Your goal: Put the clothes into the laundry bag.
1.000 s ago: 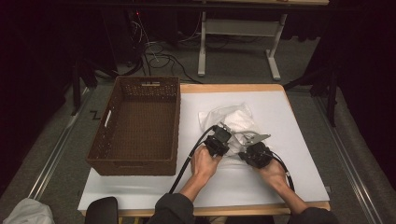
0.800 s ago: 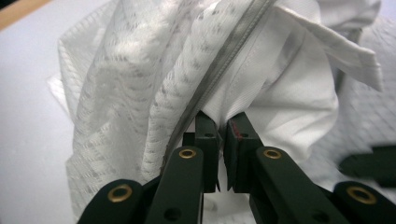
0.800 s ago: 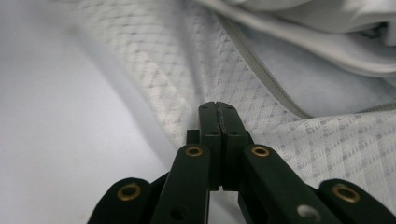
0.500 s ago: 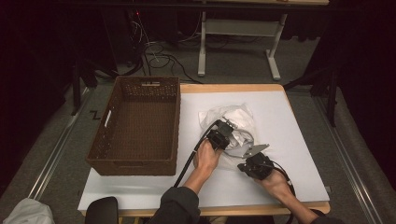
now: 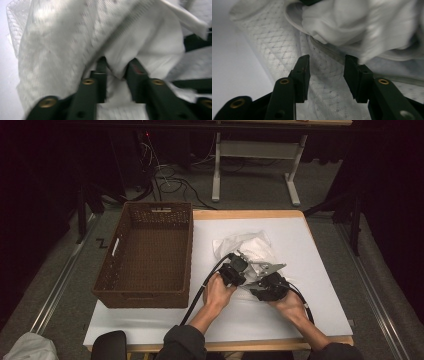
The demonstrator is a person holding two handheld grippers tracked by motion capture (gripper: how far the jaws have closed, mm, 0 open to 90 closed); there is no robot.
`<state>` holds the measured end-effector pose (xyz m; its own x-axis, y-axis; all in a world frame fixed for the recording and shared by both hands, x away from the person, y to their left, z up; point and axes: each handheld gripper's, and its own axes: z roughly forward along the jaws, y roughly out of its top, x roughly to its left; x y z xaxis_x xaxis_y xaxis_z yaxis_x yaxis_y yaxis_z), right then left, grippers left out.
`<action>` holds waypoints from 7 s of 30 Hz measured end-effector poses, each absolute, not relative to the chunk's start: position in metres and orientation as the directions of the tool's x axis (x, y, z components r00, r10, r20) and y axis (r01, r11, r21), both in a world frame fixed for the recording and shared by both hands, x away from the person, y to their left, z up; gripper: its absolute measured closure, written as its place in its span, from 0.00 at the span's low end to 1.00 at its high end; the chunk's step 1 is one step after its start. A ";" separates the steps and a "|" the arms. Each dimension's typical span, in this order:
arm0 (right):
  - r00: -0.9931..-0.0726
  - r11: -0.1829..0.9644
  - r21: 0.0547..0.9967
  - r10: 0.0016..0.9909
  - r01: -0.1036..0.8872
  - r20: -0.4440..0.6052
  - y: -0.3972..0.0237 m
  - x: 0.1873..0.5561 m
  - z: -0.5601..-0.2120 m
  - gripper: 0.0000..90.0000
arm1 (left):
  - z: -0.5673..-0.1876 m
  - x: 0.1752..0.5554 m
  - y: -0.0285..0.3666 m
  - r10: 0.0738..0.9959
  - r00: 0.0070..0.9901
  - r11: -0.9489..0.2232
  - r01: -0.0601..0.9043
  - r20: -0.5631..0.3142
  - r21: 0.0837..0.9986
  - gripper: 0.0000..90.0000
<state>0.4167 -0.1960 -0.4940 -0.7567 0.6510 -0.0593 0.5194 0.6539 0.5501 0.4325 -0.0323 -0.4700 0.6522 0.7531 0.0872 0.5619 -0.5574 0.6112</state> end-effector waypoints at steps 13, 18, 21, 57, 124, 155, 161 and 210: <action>-0.788 0.674 0.555 0.613 0.487 -0.053 -0.190 0.411 -0.498 1.00 | -0.480 0.432 -0.029 0.764 0.645 -0.524 0.591 0.031 0.613 0.85; -0.805 0.681 0.564 0.592 0.468 -0.047 -0.191 0.401 -0.497 1.00 | -0.474 0.442 -0.031 0.784 0.620 -0.498 0.601 0.029 0.625 0.95; -0.820 0.683 0.581 0.571 0.443 -0.047 -0.190 0.389 -0.496 1.00 | -0.474 0.447 -0.029 0.789 0.614 -0.482 0.596 0.023 0.642 0.96; -0.623 0.528 0.655 0.775 0.540 -0.111 -0.242 0.407 -0.460 0.65 | -0.471 0.416 -0.018 0.737 0.675 -0.547 0.588 0.012 0.596 0.73; -0.785 0.647 0.606 0.617 0.464 -0.058 -0.195 0.406 -0.475 0.90 | -0.475 0.416 -0.009 0.757 0.651 -0.553 0.597 0.051 0.582 0.63; -0.731 0.679 0.546 0.662 0.491 -0.165 -0.152 0.441 -0.490 0.77 | -0.461 0.361 0.030 0.755 0.651 -0.534 0.542 0.078 0.649 1.00; -0.739 0.669 0.550 0.660 0.499 -0.132 -0.155 0.437 -0.486 0.72 | -0.468 0.357 0.035 0.755 0.654 -0.527 0.564 0.045 0.635 0.99; -0.734 0.665 0.492 0.675 0.562 -0.074 -0.224 0.395 -0.490 0.86 | -0.485 0.403 0.030 0.884 0.463 -0.327 0.708 -0.062 0.626 0.96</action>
<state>0.3947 -0.2236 -0.4897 -0.7338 0.6753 -0.0744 0.5618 0.6647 0.4925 0.4033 0.0296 -0.4849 0.4629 0.8843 -0.0617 0.7083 -0.3271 0.6255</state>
